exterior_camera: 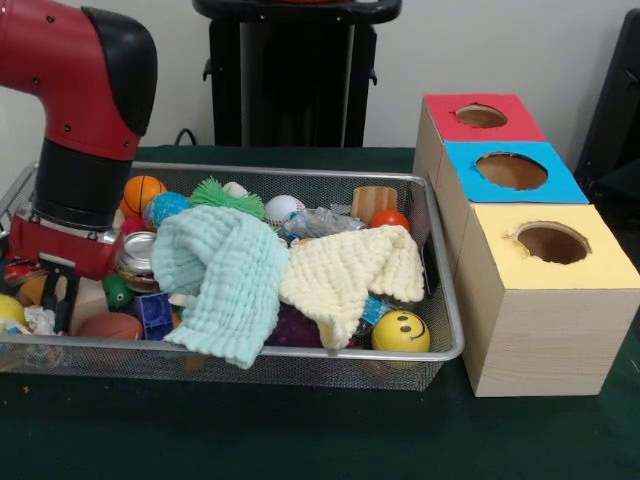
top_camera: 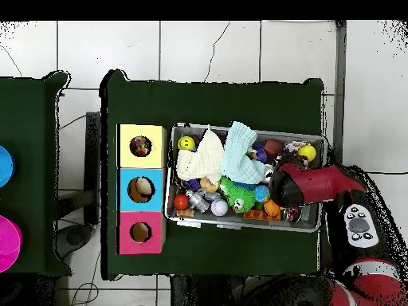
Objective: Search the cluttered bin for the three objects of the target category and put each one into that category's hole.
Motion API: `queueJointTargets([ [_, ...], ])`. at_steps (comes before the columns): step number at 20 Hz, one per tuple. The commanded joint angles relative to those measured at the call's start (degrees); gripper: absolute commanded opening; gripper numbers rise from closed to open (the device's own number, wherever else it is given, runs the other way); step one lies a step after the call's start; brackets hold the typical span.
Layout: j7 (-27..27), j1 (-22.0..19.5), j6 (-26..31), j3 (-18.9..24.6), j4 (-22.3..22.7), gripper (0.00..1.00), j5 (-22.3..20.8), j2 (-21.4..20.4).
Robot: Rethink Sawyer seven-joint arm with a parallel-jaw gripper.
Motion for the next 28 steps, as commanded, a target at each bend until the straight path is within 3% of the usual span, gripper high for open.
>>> queueJointTargets([
  [1,7.17,3.93,-9.1,-7.69,-2.58,0.0,-3.44,6.78],
  [4,5.31,1.95,-10.93,-5.93,-0.95,0.0,-1.0,6.96],
  [8,4.32,2.85,-9.64,-5.36,5.08,0.0,0.93,1.29],
  [15,-1.82,-1.39,-0.89,3.4,16.53,0.0,3.96,-12.46],
  [19,-6.45,-3.67,7.04,8.31,21.45,0.0,9.19,-18.11],
  [23,-8.47,-4.11,13.77,11.05,24.65,0.0,14.27,-21.79],
  [28,-6.88,-1.85,20.04,12.43,26.18,0.0,19.18,-23.62],
])
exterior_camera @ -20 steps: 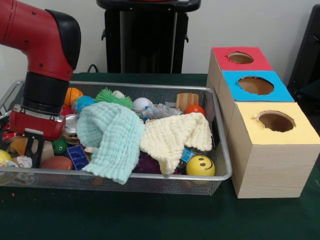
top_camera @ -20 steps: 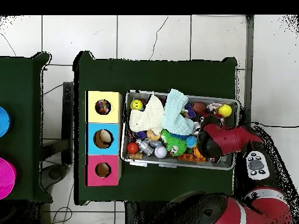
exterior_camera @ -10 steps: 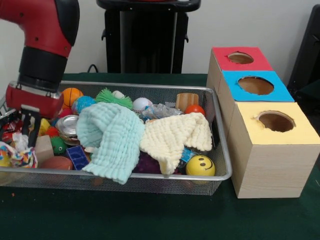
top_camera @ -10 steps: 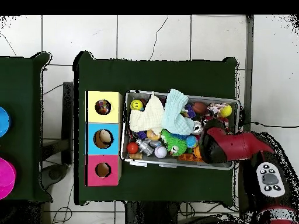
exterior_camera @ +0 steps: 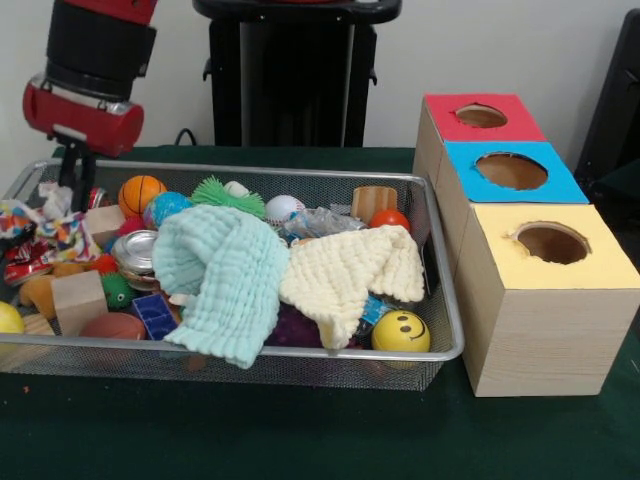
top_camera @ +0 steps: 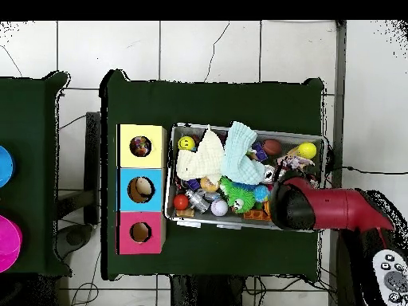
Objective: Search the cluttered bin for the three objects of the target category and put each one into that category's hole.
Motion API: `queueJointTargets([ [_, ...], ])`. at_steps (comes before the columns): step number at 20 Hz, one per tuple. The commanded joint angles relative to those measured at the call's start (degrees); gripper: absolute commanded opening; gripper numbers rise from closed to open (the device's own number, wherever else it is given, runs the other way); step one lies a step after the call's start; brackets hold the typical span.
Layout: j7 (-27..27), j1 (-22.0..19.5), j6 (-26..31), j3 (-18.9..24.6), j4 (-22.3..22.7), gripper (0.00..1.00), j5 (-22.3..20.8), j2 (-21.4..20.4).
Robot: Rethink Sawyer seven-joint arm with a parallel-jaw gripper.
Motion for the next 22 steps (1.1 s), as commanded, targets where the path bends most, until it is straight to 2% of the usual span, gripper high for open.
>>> queueJointTargets([
  [1,-6.34,2.36,11.19,8.93,8.19,0.0,6.56,-4.45],
  [9,-3.43,7.18,16.97,9.4,8.17,0.0,11.92,-6.71],
  [15,-4.67,10.73,23.65,10.77,3.69,0.0,16.07,-7.6],
  [22,-1.68,16.05,30.43,9.49,-0.83,0.0,19.22,-9.02],
])
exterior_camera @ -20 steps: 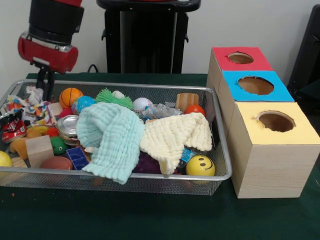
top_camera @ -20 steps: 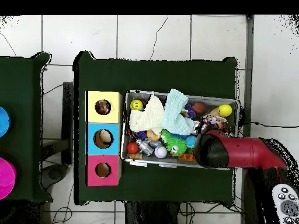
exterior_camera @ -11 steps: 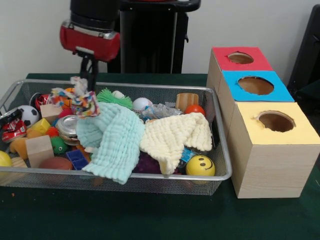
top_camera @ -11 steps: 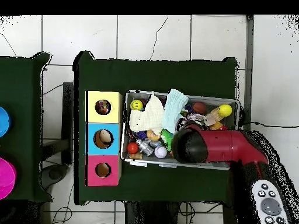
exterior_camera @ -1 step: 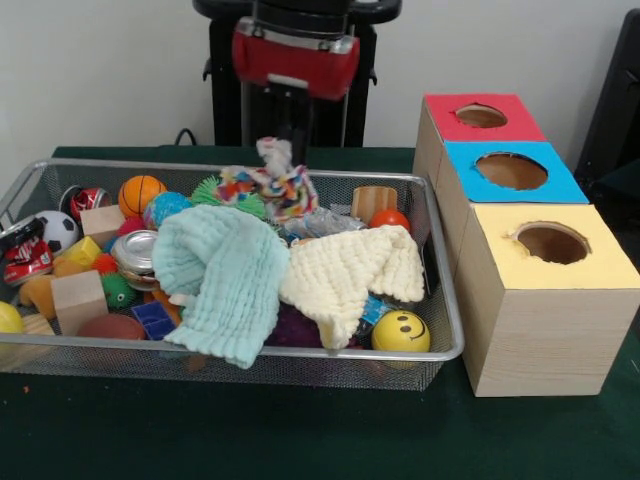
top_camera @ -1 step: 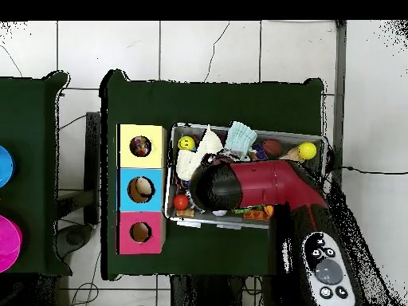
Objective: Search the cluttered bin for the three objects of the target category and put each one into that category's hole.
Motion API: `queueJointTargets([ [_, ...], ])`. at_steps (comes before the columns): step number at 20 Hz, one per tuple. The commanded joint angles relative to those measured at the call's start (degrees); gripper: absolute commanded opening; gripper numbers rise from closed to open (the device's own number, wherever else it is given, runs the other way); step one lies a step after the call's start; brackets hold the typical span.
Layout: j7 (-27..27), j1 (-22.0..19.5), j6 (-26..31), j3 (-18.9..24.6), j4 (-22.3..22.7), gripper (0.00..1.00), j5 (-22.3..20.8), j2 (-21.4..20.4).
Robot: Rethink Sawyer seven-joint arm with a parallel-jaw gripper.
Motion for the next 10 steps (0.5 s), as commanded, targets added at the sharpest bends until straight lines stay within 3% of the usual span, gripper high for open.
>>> queueJointTargets([
  [1,-1.3,3.32,12.86,3.38,-3.73,0.0,4.03,-1.35],
  [5,0.35,5.68,15.98,2.97,-6.08,0.0,5.96,-0.87],
  [10,3.6,9.29,13.48,2.32,-7.92,0.0,6.87,2.46],
])
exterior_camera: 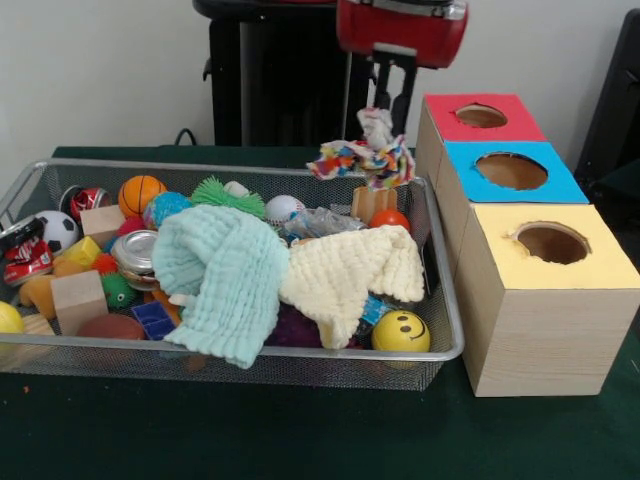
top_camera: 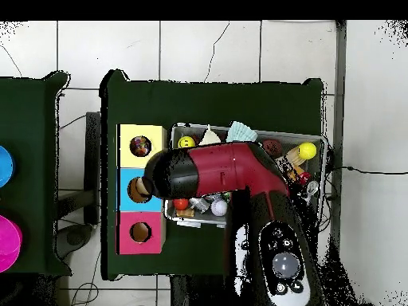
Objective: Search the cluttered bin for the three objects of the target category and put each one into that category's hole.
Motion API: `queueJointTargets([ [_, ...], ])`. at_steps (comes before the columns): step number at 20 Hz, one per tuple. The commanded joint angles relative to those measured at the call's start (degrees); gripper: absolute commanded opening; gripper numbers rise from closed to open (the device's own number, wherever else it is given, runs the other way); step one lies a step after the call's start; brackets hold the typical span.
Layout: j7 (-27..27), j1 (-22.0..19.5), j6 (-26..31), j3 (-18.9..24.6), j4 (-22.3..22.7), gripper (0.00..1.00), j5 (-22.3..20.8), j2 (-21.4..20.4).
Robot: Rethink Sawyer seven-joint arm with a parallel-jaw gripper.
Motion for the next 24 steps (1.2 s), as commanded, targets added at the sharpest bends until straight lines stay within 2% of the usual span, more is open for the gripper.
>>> queueJointTargets([
  [1,4.62,3.77,4.3,1.84,-4.01,0.0,2.69,3.61],
  [9,11.32,9.75,2.44,-1.23,-5.86,0.0,5.52,6.04],
  [15,12.87,12.87,0.73,-3.15,-7.03,0.0,6.94,9.44],
  [24,15.3,17.06,-6.4,-6.55,-8.7,0.0,7.58,15.81],
])
